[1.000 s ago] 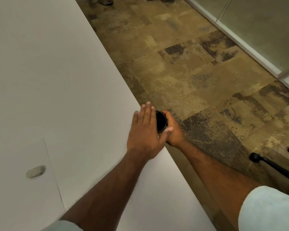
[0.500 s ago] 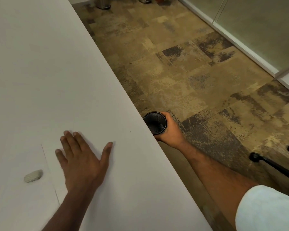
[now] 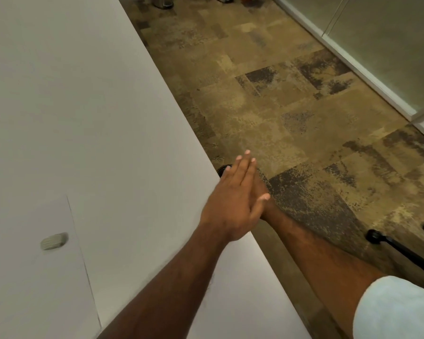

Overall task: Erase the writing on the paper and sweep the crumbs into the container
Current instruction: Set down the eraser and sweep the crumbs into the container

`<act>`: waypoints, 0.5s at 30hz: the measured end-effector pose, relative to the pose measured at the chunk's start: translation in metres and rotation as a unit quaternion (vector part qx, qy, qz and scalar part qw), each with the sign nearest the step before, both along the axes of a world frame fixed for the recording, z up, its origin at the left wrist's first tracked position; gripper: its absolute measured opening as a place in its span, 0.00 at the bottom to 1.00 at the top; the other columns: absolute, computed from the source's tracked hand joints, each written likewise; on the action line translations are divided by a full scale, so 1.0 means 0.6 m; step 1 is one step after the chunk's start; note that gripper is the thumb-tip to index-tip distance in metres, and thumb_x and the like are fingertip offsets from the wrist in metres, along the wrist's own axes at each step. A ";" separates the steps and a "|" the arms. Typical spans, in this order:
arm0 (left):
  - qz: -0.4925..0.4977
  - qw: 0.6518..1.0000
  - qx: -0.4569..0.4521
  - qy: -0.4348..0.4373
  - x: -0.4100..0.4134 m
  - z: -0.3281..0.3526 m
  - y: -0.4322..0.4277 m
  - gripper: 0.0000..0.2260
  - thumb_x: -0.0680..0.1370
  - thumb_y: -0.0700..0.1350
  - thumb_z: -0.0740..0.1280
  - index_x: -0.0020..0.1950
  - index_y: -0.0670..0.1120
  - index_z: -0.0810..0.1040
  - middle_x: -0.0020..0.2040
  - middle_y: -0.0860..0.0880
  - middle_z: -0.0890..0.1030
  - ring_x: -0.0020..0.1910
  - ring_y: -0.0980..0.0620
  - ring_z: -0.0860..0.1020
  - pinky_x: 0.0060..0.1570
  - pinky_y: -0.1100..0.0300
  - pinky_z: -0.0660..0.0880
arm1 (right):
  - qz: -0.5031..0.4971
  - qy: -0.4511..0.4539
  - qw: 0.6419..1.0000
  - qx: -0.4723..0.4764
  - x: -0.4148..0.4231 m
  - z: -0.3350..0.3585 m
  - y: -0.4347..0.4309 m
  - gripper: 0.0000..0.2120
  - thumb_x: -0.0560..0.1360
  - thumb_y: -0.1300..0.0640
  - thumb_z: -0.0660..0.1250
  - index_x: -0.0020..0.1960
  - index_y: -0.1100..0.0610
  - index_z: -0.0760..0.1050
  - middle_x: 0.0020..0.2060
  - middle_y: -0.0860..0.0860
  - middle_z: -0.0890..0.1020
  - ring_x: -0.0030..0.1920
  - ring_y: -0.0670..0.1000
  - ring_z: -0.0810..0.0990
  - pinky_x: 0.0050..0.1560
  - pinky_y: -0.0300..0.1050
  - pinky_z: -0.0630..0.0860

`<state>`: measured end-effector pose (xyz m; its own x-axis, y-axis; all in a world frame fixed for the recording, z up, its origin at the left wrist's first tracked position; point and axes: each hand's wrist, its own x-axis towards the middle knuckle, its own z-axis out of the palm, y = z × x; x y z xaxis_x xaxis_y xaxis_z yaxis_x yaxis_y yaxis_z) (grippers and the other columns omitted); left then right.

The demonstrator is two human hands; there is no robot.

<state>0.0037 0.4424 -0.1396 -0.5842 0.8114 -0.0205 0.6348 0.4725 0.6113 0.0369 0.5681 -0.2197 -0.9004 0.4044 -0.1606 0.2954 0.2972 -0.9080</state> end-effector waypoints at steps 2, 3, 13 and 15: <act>0.065 0.996 0.051 0.020 -0.001 0.003 -0.046 0.33 0.81 0.59 0.55 0.82 0.45 0.52 0.83 0.49 0.49 0.81 0.54 0.45 0.79 0.59 0.44 | 0.006 -0.002 1.000 0.014 0.000 -0.005 0.007 0.39 0.61 0.39 0.76 0.67 0.50 0.66 0.61 0.43 0.77 0.61 0.43 0.76 0.62 0.50 0.75; 0.116 0.991 0.057 0.039 0.001 -0.002 -0.078 0.34 0.80 0.61 0.55 0.81 0.44 0.54 0.82 0.48 0.51 0.81 0.53 0.48 0.79 0.59 0.44 | 0.013 -0.006 1.000 0.023 -0.001 -0.009 0.010 0.41 0.58 0.42 0.79 0.66 0.50 0.67 0.60 0.43 0.77 0.60 0.43 0.76 0.61 0.53 0.75; 0.311 0.926 -0.207 0.060 0.004 -0.043 -0.221 0.50 0.74 0.75 0.41 0.81 0.37 0.45 0.82 0.37 0.44 0.81 0.38 0.43 0.79 0.42 0.42 | 0.005 0.004 1.000 0.023 0.011 -0.015 0.013 0.39 0.57 0.53 0.84 0.63 0.48 0.68 0.57 0.40 0.77 0.58 0.38 0.76 0.54 0.31 0.73; 0.280 0.937 -0.198 0.065 0.012 -0.046 -0.171 0.49 0.74 0.74 0.41 0.80 0.38 0.44 0.82 0.37 0.43 0.80 0.37 0.42 0.79 0.43 0.40 | 0.004 0.004 1.000 0.020 0.017 -0.012 0.011 0.39 0.58 0.54 0.84 0.63 0.48 0.68 0.57 0.40 0.77 0.58 0.38 0.75 0.54 0.31 0.72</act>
<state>0.0110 0.3398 -0.1670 -0.9343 0.3217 -0.1537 0.2776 0.9269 0.2524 0.0468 0.5745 -0.2270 -0.9045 0.4035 -0.1379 0.2862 0.3349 -0.8977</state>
